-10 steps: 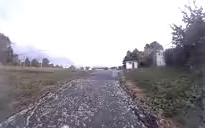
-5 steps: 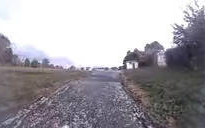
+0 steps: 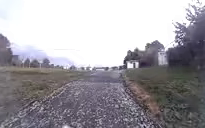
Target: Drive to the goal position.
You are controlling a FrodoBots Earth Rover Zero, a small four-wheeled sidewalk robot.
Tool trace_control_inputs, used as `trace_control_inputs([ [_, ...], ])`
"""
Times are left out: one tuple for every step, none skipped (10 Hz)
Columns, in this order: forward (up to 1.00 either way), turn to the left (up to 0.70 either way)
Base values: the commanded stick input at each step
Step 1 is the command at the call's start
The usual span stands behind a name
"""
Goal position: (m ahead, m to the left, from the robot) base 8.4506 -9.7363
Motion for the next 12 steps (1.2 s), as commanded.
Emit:
trace_control_inputs([
  [0.6, 0.0],
  [0.6, 0.0],
  [0.6, 0.0],
  [0.6, 0.0],
  [0.6, -0.07],
  [0.6, -0.11],
  [0.6, -0.14],
  [0.6, -0.15],
  [0.6, -0.15],
  [0.6, -0.15],
  [0.6, -0.15],
  [0.6, -0.15],
])
